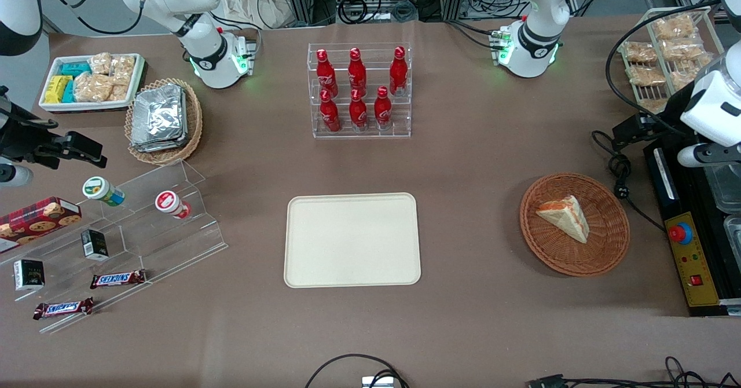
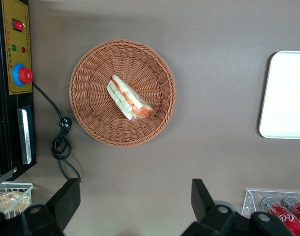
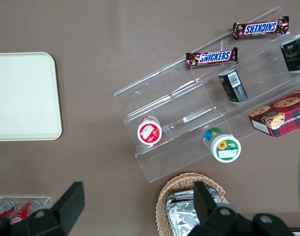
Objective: Place sandwich from basket to tray
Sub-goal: 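Move the left gripper over the wicker basket above the sandwich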
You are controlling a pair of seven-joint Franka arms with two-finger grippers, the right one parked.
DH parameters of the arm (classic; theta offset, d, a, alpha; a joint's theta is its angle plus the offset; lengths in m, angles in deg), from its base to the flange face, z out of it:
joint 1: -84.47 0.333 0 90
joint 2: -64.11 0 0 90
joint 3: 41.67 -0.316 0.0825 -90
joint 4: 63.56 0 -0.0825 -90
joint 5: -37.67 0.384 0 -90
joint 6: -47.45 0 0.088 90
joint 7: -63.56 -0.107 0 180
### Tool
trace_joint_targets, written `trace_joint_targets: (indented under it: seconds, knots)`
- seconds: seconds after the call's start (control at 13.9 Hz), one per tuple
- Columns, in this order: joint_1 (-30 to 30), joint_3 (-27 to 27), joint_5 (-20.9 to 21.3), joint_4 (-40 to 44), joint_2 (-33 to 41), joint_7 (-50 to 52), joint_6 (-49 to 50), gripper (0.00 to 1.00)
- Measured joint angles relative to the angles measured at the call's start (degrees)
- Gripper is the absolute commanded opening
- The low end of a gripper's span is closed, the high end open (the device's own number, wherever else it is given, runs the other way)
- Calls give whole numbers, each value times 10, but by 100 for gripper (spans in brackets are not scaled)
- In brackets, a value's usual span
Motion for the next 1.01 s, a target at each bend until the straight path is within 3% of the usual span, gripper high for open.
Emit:
trace_joint_targets:
  seconds: [0.5, 1.01]
  knots:
    - [3, -2, 20, -5, -11, 12, 3, 100]
    - [5, -4, 34, -161, -3, 182, -146, 100]
